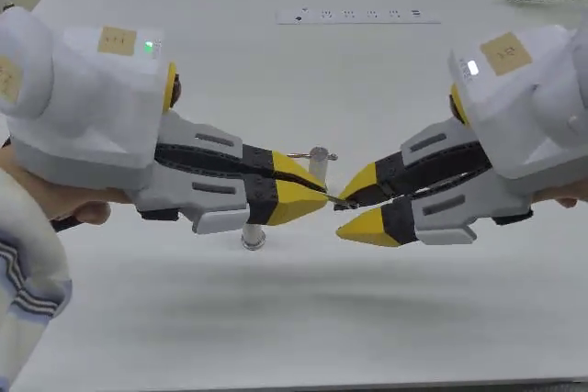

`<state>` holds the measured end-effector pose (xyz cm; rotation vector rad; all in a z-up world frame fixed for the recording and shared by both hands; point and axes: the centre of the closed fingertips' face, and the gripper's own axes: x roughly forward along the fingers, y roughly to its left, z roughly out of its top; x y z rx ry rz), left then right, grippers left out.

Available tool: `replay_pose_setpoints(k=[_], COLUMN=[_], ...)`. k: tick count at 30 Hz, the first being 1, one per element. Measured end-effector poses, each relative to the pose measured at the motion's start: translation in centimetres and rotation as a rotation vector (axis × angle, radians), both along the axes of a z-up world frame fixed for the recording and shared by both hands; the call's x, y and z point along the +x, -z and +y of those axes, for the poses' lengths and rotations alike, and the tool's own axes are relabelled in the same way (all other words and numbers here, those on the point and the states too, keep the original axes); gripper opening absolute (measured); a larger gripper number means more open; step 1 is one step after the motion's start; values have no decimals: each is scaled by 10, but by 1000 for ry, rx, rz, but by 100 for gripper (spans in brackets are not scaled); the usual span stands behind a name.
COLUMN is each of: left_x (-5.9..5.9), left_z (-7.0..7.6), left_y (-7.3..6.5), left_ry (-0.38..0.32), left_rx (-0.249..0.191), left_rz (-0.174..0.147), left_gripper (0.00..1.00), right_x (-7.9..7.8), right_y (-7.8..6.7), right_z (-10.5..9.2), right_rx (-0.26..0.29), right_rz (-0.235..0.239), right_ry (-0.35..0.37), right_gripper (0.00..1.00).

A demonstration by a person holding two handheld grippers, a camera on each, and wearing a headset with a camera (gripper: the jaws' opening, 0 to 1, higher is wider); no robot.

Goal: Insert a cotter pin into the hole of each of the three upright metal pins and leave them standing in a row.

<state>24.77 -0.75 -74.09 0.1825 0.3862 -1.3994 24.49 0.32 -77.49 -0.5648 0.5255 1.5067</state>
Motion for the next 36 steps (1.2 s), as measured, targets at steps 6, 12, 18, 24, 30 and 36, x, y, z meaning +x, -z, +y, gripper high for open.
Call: replay_pose_setpoints(k=[6,12,18,24,30,36], left_x=[-4,-4,-4,-6,-6,-6], left_z=[0,2,6,11,17,20], left_y=[0,2,6,11,19,21], left_ry=[16,21,22,30,35,25], left_rx=[-17,-20,-24,-9,18,14], left_rz=[3,0,16,28,34,65], left_gripper=[0,0,0,1,1,1], right_x=[-2,-1,-4,-7,-6,-8], right_y=[2,3,3,2,3,2], right_z=[-1,-1,0,1,3,4], right_rx=[-6,-9,-10,-16,-28,-27], right_rz=[7,15,20,44,48,56], right_ry=[-12,1,-4,-3,-10,-11], right_gripper=[8,5,5,4,4,4])
